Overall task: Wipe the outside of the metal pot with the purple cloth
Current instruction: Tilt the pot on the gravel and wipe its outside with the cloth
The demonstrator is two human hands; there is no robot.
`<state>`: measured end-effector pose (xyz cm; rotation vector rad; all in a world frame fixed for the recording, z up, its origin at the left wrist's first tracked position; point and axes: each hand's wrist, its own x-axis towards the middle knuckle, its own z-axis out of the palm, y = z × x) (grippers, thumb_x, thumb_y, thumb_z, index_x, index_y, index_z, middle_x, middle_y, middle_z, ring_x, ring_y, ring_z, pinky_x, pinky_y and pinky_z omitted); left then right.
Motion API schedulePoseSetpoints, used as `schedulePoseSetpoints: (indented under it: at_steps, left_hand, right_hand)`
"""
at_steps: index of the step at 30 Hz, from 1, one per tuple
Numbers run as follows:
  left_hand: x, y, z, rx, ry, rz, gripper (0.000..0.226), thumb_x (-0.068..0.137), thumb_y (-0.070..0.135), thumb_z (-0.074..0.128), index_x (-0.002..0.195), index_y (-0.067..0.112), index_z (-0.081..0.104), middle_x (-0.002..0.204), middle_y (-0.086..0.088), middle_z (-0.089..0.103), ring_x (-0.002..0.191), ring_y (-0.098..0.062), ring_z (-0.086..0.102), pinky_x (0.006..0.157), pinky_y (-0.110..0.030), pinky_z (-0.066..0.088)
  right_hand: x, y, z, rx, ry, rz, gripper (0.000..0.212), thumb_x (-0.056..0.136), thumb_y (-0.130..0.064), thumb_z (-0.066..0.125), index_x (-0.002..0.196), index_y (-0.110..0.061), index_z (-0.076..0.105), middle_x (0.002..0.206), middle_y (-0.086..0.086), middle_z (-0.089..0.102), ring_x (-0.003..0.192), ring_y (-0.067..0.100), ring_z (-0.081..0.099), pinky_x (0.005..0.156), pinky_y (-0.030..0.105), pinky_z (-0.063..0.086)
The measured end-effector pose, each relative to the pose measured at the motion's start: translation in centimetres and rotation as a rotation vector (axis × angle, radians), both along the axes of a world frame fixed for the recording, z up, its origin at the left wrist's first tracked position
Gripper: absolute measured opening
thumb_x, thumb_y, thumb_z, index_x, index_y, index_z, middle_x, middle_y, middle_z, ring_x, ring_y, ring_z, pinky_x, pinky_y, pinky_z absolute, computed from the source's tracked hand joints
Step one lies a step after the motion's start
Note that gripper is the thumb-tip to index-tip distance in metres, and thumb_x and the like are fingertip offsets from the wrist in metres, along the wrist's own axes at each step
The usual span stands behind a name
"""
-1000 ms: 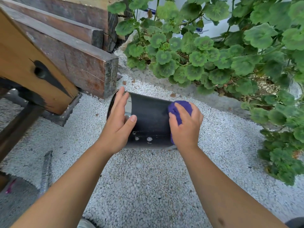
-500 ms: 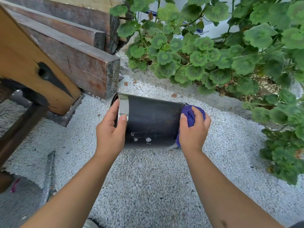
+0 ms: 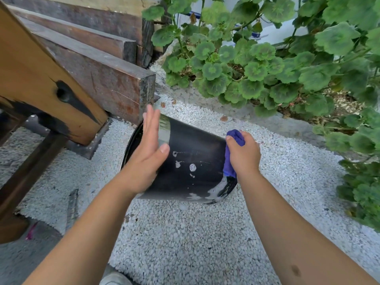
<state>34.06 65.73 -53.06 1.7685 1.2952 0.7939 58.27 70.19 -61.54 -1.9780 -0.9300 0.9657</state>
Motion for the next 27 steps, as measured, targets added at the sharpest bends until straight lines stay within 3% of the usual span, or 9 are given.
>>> schedulePoseSetpoints:
  at_steps: [2,4,6,9,12,16,20,23,27]
  left_hand:
    - [1.1,0.2,-0.4,0.139,0.107,-0.027,0.069,0.097,0.063,0.023,0.156,0.03,0.01,0.162,0.013,-0.017,0.146,-0.01,-0.024,0.115,-0.043,-0.008]
    - [1.6,0.7,-0.2,0.179,0.178,-0.001,0.054,0.101,0.053,0.024,0.148,0.028,0.033,0.164,0.012,0.002,0.149,-0.01,-0.014,0.118,-0.055,0.001]
    - [1.6,1.2,-0.2,0.19,0.205,0.047,0.052,0.101,0.052,0.023,0.14,0.023,0.042,0.16,0.013,0.017,0.15,-0.009,-0.003,0.116,-0.062,0.01]
    - [1.0,1.8,-0.3,0.201,0.17,0.105,0.064,0.098,0.062,0.017,0.137,0.019,0.044,0.151,0.015,0.027,0.148,-0.01,0.015,0.114,-0.06,0.019]
    - [0.9,1.6,-0.7,0.18,0.16,0.169,0.062,0.097,0.062,0.013,0.136,0.024,0.043,0.15,0.013,0.03,0.147,-0.012,0.018,0.112,-0.062,0.019]
    - [2.0,1.7,-0.6,0.138,0.058,0.249,0.069,0.092,0.072,0.011,0.132,0.025,0.041,0.146,0.005,0.032,0.147,-0.023,0.019,0.114,-0.062,0.015]
    - [2.5,1.5,-0.8,0.081,-0.052,0.277,0.095,0.087,0.079,0.012,0.139,0.006,0.043,0.153,-0.011,0.028,0.147,-0.026,0.018,0.118,-0.053,0.016]
    - [2.3,1.2,-1.0,0.1,-0.006,0.244,0.097,0.088,0.078,0.013,0.142,0.002,0.038,0.155,-0.014,0.024,0.148,-0.025,0.015,0.118,-0.051,0.015]
    - [2.0,1.2,-1.0,0.139,0.076,0.215,0.098,0.089,0.076,0.013,0.142,-0.003,0.037,0.153,-0.017,0.026,0.147,-0.03,0.017,0.118,-0.049,0.017]
  right_hand:
    - [0.3,-0.2,-0.4,0.023,0.017,-0.057,0.035,0.084,-0.043,0.064,0.117,-0.032,0.059,0.118,-0.001,0.057,0.085,0.007,0.057,0.082,0.031,0.047]
    - [0.7,-0.3,0.0,0.037,0.071,-0.148,0.032,0.083,-0.04,0.064,0.114,-0.03,0.063,0.11,-0.004,0.063,0.09,0.012,0.062,0.088,0.039,0.052]
    - [1.0,-0.3,0.8,0.086,0.063,-0.24,0.029,0.084,-0.038,0.062,0.111,-0.028,0.065,0.11,-0.002,0.063,0.096,0.016,0.063,0.092,0.04,0.052]
    - [-0.5,-0.1,3.4,0.236,0.037,-0.263,0.025,0.086,-0.036,0.06,0.109,-0.027,0.066,0.118,-0.003,0.054,0.096,0.005,0.059,0.086,0.025,0.048]
    - [-4.9,-0.8,6.6,0.366,0.051,-0.101,0.026,0.085,-0.04,0.061,0.11,-0.039,0.062,0.128,-0.008,0.048,0.104,-0.005,0.053,0.088,0.011,0.037]
    - [-11.6,-4.1,7.6,0.522,-0.063,0.114,0.038,0.087,-0.042,0.058,0.123,-0.031,0.062,0.139,0.001,0.042,0.124,0.016,0.045,0.106,0.027,0.035]
    - [-13.4,-5.3,6.0,0.527,-0.225,0.172,0.034,0.09,-0.042,0.056,0.118,-0.026,0.067,0.133,0.007,0.049,0.113,0.027,0.049,0.096,0.04,0.044]
    - [-13.1,-4.8,4.7,0.59,-0.371,0.2,0.032,0.09,-0.042,0.057,0.116,-0.026,0.068,0.129,0.012,0.051,0.106,0.032,0.051,0.09,0.042,0.045]
    - [-12.0,-3.9,3.2,0.612,-0.426,0.25,0.033,0.091,-0.045,0.055,0.117,-0.028,0.065,0.129,0.011,0.049,0.107,0.031,0.049,0.089,0.043,0.046]
